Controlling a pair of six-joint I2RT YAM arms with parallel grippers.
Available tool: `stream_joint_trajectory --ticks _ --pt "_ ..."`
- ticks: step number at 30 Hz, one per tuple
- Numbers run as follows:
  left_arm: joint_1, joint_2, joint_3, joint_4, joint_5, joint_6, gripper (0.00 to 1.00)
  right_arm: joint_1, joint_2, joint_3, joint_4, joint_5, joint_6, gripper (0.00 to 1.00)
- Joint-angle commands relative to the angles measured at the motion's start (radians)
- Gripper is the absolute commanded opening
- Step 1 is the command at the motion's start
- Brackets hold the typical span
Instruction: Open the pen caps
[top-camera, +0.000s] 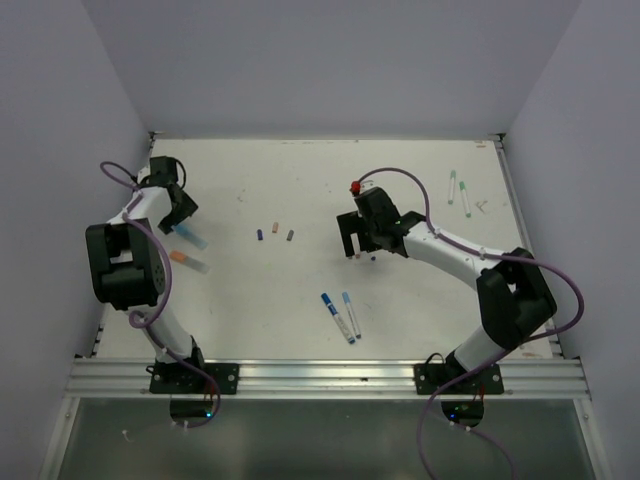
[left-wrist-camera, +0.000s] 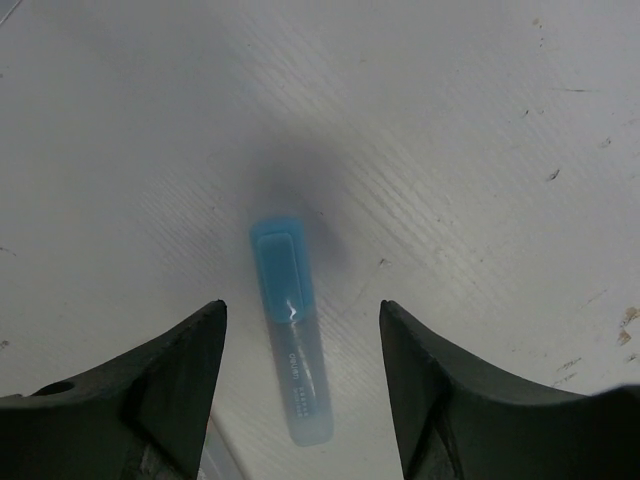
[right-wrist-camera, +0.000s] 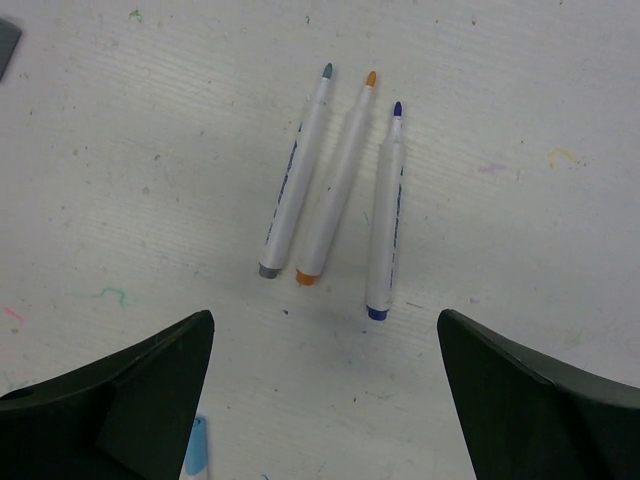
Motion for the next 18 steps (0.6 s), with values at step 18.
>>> stream_joint_trajectory --ticks 18 --pt "0.048 0.069 -0.036 0.098 0.014 -0.032 0.6 -0.001 -0.056 -0.017 0.024 0.02 0.008 0.97"
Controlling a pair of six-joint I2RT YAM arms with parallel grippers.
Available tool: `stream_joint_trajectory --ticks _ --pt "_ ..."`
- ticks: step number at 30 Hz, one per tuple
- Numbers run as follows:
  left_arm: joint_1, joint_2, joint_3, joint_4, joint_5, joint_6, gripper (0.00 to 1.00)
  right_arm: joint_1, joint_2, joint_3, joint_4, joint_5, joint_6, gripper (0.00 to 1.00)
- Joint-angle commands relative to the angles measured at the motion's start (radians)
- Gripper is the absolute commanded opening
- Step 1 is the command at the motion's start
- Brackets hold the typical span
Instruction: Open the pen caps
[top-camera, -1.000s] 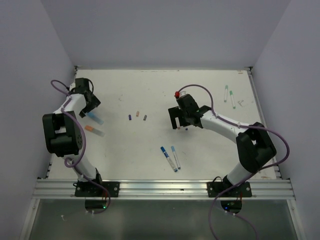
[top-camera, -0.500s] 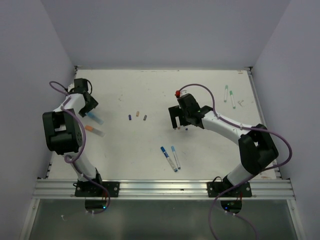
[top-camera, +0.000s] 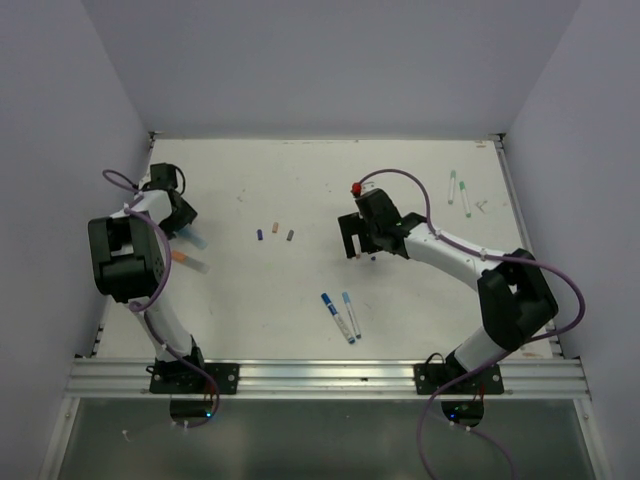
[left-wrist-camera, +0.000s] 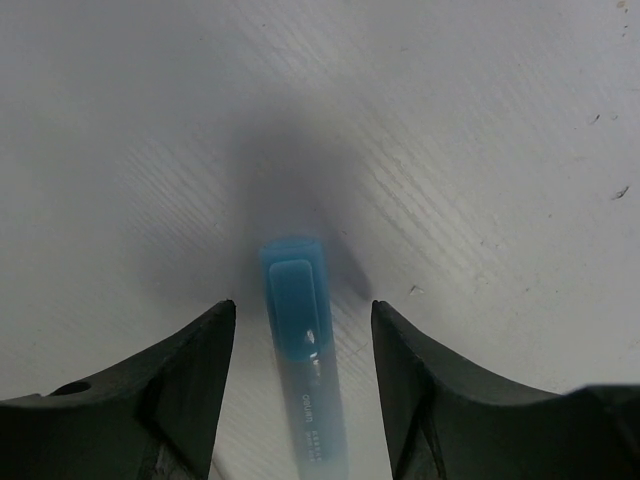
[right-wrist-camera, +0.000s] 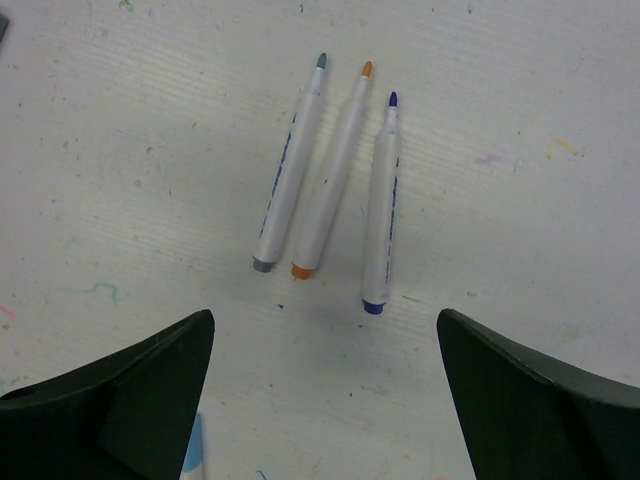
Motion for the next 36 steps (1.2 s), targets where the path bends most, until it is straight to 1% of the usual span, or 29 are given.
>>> stream_joint_trajectory --ticks 1,6,9,10,12,13,14,15,16,18,20,21,22,24,25,26,27,28,29,30,31,32,33,34,36 --pt "0.022 0.015 -0.021 0.054 -0.011 -0.023 0.59 -0.001 -0.049 -0.001 0.02 0.02 0.005 0.97" --pt "0.025 0.035 -0.027 0.06 -0.011 -0.024 0.49 0.001 -0.061 0.002 0.013 0.031 0.005 0.97" --pt "0.028 0.047 -0.027 0.063 -0.011 -0.024 0.39 -0.001 -0.078 -0.007 0.011 0.032 0.004 0.97" --pt "0.03 0.049 -0.027 0.063 0.0 -0.024 0.3 0.001 -0.09 -0.009 0.007 0.032 0.001 0.97" --pt "0.035 0.047 -0.027 0.066 0.005 -0.023 0.19 -0.001 -0.101 -0.015 0.004 0.031 -0.004 0.97" --pt "0.035 0.04 -0.027 0.066 0.02 -0.021 0.09 -0.001 -0.104 -0.013 -0.01 0.029 -0.009 0.97" --pt "0.036 0.032 -0.028 0.068 0.026 -0.019 0.03 -0.001 -0.111 -0.009 -0.018 0.032 -0.006 0.98" --pt "0.035 0.021 -0.031 0.068 0.041 -0.016 0.0 -0.001 -0.119 -0.006 -0.029 0.044 -0.004 0.99" --pt "0.033 -0.008 -0.034 0.071 0.052 -0.013 0.0 0.001 -0.13 -0.004 -0.042 0.054 0.002 0.99" --pt "0.03 -0.043 -0.042 0.083 0.093 0.003 0.0 0.001 -0.2 -0.029 -0.023 0.061 0.011 0.99" --pt "0.009 -0.107 -0.057 0.101 0.13 0.016 0.0 -0.002 -0.293 -0.09 0.066 0.02 0.043 0.99" --pt "-0.007 -0.161 -0.063 0.112 0.173 0.034 0.0 -0.002 -0.314 -0.101 0.117 -0.032 0.051 0.99" --pt "-0.022 -0.189 -0.076 0.146 0.193 0.045 0.0 -0.002 -0.328 -0.105 0.129 -0.066 0.059 0.99" --pt "-0.099 -0.271 -0.097 0.164 0.227 0.066 0.0 -0.002 -0.302 -0.064 0.113 -0.135 0.074 0.99" --pt "-0.128 -0.298 -0.109 0.202 0.253 0.074 0.0 -0.002 -0.279 -0.037 0.097 -0.243 0.08 0.99" --pt "-0.184 -0.325 -0.123 0.224 0.288 0.08 0.0 -0.002 -0.254 0.015 0.085 -0.295 0.083 0.98" --pt "-0.224 -0.379 -0.163 0.244 0.337 0.077 0.0 -0.002 -0.207 0.031 0.083 -0.354 0.094 0.97" --pt "-0.25 -0.406 -0.183 0.299 0.362 0.077 0.0 -0.002 -0.19 0.039 0.127 -0.48 0.131 0.96" --pt "-0.308 -0.429 -0.207 0.327 0.389 0.076 0.0 -0.002 -0.174 0.031 0.166 -0.544 0.158 0.95" --pt "-0.338 -0.471 -0.224 0.344 0.431 0.071 0.0 -0.002 -0.153 0.019 0.277 -0.596 0.19 0.95" --pt "-0.388 -0.488 -0.259 0.377 0.451 0.068 0.0 -0.002 -0.139 0.004 0.345 -0.703 0.271 0.95" --pt "-0.409 -0.503 -0.275 0.39 0.469 0.056 0.0 -0.001 -0.124 -0.021 0.417 -0.748 0.31 0.92" --pt "-0.427 -0.535 -0.293 0.403 0.494 0.047 0.0 0.001 -0.108 -0.027 0.53 -0.78 0.345 0.9" --pt "-0.442 -0.549 -0.336 0.422 0.501 0.037 0.0 0.013 -0.078 -0.033 0.578 -0.807 0.403 0.88" --pt "-0.468 -0.587 -0.376 0.472 0.517 0.01 0.0 0.031 -0.055 -0.049 0.655 -0.802 0.439 0.81"
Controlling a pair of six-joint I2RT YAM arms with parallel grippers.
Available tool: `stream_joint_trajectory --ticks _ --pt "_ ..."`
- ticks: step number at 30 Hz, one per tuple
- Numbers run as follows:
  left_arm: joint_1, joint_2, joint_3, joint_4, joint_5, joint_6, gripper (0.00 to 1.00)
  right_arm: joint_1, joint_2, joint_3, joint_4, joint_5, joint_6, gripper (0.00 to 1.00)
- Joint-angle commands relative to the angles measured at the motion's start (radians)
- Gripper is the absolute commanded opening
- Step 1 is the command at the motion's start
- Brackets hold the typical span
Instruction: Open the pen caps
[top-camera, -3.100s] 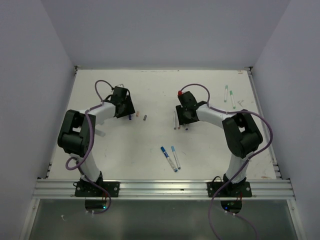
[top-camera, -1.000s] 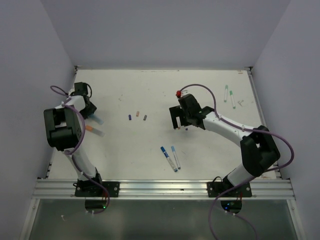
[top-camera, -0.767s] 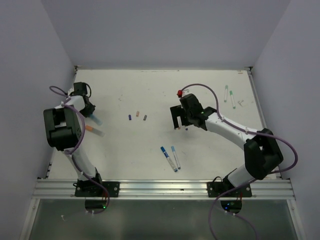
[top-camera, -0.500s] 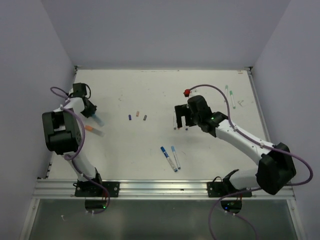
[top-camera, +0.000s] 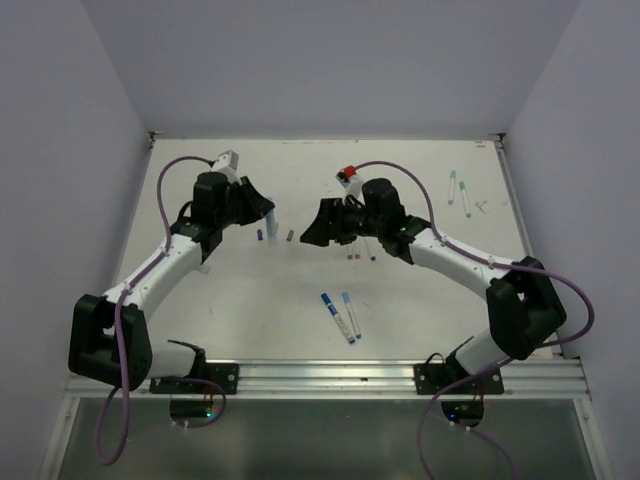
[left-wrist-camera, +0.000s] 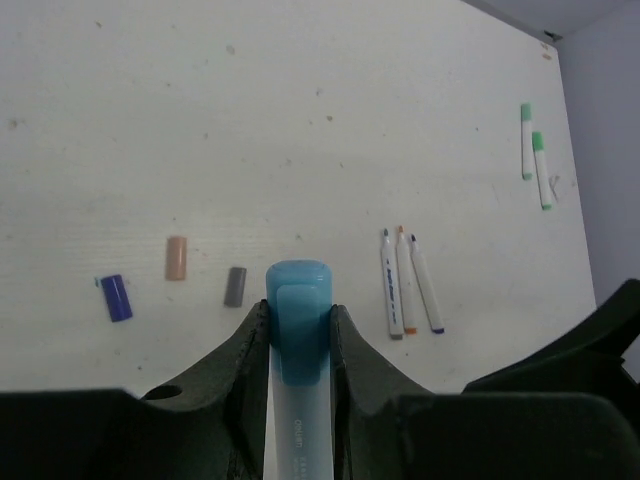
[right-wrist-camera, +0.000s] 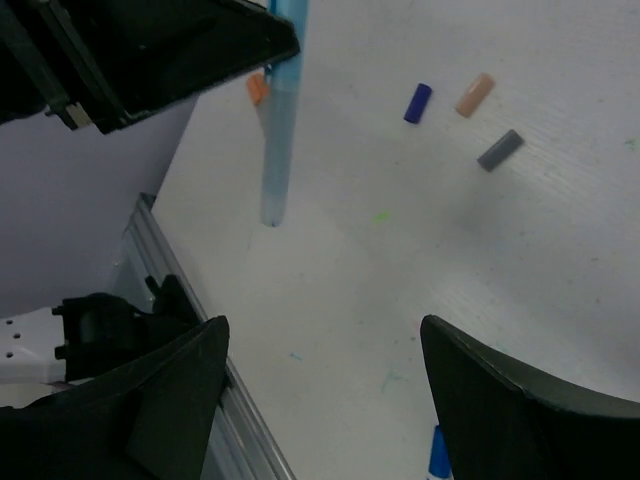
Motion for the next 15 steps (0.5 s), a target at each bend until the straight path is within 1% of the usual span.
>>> stream_joint_trajectory --ticks 1,2,3,6,9,14,15 --pt "-0.02 -0.051 -0.088 0.102 0.079 -0.033 0.0 0.047 0.036 -0.016 0.264 -0.154 0.157 0.79" --pt "-0.023 -0.057 -0.099 0.104 0.079 -0.039 0.0 0.063 0.044 -0.01 0.265 -0.137 0.154 0.77" --pt "-0.026 -0.07 -0.106 0.104 0.08 -0.048 0.0 0.074 0.05 -0.007 0.265 -0.094 0.151 0.77" --pt "-0.032 -0.087 -0.12 0.096 0.09 -0.071 0.0 0.124 0.078 -0.006 0.295 -0.031 0.152 0.76" --pt "-0.04 -0.1 -0.114 0.075 0.091 -0.086 0.0 0.147 0.107 -0.006 0.341 0.003 0.154 0.74" --pt "-0.046 -0.127 -0.126 0.068 0.081 -0.106 0.0 0.178 0.159 0.01 0.35 0.061 0.149 0.7" --pt "-0.046 -0.135 -0.13 0.035 0.087 -0.109 0.0 0.181 0.173 0.013 0.347 0.07 0.148 0.7"
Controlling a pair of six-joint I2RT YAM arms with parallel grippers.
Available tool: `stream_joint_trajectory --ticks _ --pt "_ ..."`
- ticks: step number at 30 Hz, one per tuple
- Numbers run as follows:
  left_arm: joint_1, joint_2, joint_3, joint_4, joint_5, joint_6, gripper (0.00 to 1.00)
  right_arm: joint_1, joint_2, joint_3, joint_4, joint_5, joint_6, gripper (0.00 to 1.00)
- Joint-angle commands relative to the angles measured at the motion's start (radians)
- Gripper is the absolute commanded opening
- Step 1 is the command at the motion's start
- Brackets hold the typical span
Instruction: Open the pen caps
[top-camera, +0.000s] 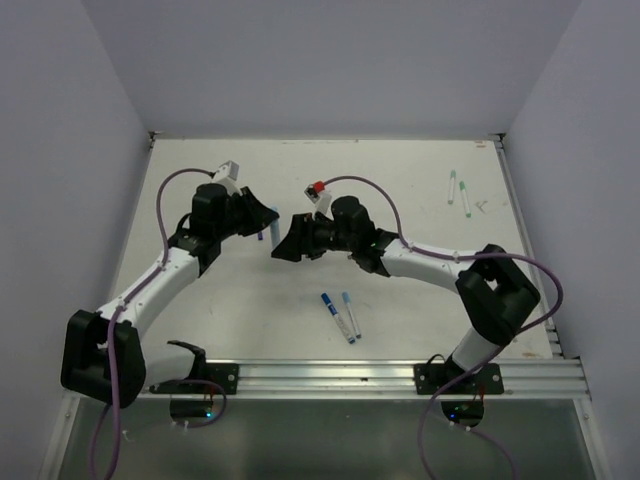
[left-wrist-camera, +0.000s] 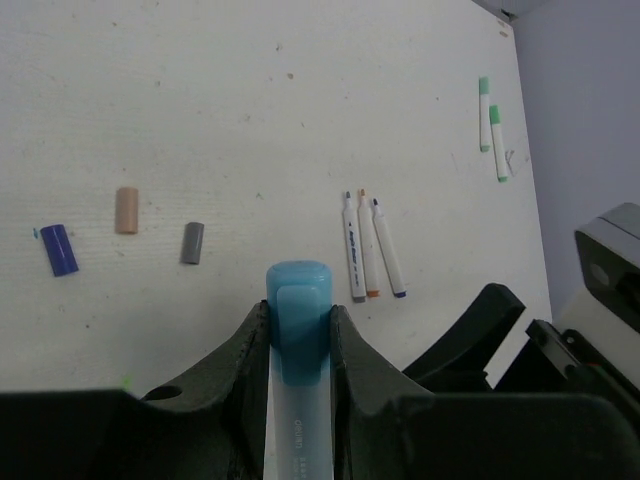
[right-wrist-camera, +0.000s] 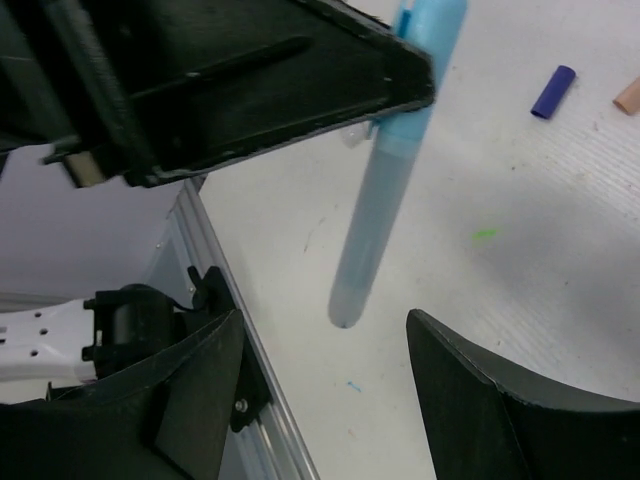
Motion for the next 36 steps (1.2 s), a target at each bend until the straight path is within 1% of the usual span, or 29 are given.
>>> stream_joint_trajectory --ticks 1,6,12,14,15,16,17,18,20,21,22,23,24,25,26,28,29,30,31,33,34,35,36 --pt "-0.006 -0.039 -0.013 0.0 0.024 -0.032 0.0 0.012 0.034 0.029 0.051 0.084 0.004 0.69" --pt "-0.006 -0.053 -0.027 0.0 0.041 -0.053 0.0 0.013 0.07 0.041 0.06 0.122 -0.017 0.65" --pt "-0.008 -0.043 -0.027 0.003 0.051 -0.057 0.0 0.013 0.123 0.09 0.078 0.127 -0.026 0.62" --pt "-0.009 -0.034 -0.025 0.007 0.054 -0.055 0.0 0.013 0.149 0.119 0.069 0.13 -0.032 0.56" --pt "-0.009 -0.031 -0.025 0.007 0.053 -0.053 0.0 0.013 0.158 0.129 0.07 0.121 -0.031 0.51" --pt "-0.009 -0.025 -0.024 0.006 0.045 -0.052 0.0 0.015 0.174 0.144 0.06 0.121 -0.031 0.27" --pt "-0.009 -0.021 -0.022 0.006 0.041 -0.05 0.0 0.015 0.185 0.155 0.042 0.121 -0.031 0.07" --pt "-0.009 -0.017 -0.019 -0.002 0.028 -0.05 0.0 0.018 0.191 0.173 0.022 0.124 -0.034 0.0" --pt "-0.009 -0.004 0.005 -0.026 -0.019 -0.056 0.0 0.036 0.195 0.182 -0.033 0.139 -0.058 0.0" --pt "-0.009 0.007 0.021 -0.04 -0.041 -0.06 0.0 0.048 0.192 0.185 -0.066 0.19 -0.078 0.0" --pt "-0.009 0.038 0.047 -0.065 -0.057 -0.072 0.0 0.062 0.188 0.208 -0.118 0.245 -0.107 0.0" --pt "-0.009 0.056 0.099 -0.109 -0.082 -0.073 0.0 0.105 0.172 0.222 -0.232 0.304 -0.184 0.0" --pt "-0.008 0.073 0.128 -0.124 -0.09 -0.073 0.0 0.134 0.162 0.237 -0.274 0.483 -0.227 0.0" --pt "-0.006 0.1 0.15 -0.137 -0.096 -0.076 0.0 0.168 0.154 0.248 -0.311 0.586 -0.274 0.0" --pt "-0.005 0.108 0.185 -0.14 -0.105 -0.079 0.0 0.23 0.149 0.256 -0.4 0.666 -0.363 0.0" --pt "0.007 0.143 0.217 -0.155 -0.084 -0.081 0.0 0.274 0.151 0.267 -0.46 0.826 -0.422 0.0" --pt "0.017 0.153 0.228 -0.152 -0.069 -0.083 0.0 0.28 0.139 0.253 -0.471 0.811 -0.436 0.0" --pt "0.045 0.159 0.231 -0.142 -0.05 -0.087 0.0 0.282 0.128 0.2 -0.454 0.802 -0.436 0.0" --pt "0.064 0.162 0.223 -0.125 -0.014 -0.093 0.0 0.28 0.113 0.17 -0.416 0.729 -0.431 0.0" --pt "0.104 0.164 0.217 -0.102 -0.002 -0.092 0.0 0.274 0.059 0.094 -0.37 0.657 -0.404 0.0" --pt "0.115 0.158 0.204 -0.096 0.007 -0.084 0.0 0.262 0.041 0.065 -0.336 0.58 -0.389 0.0" --pt "0.132 0.153 0.187 -0.051 0.042 -0.086 0.0 0.234 0.021 0.035 -0.228 0.452 -0.343 0.0" --pt "0.138 0.145 0.167 -0.034 0.056 -0.09 0.0 0.219 -0.008 0.0 -0.194 0.405 -0.317 0.0"
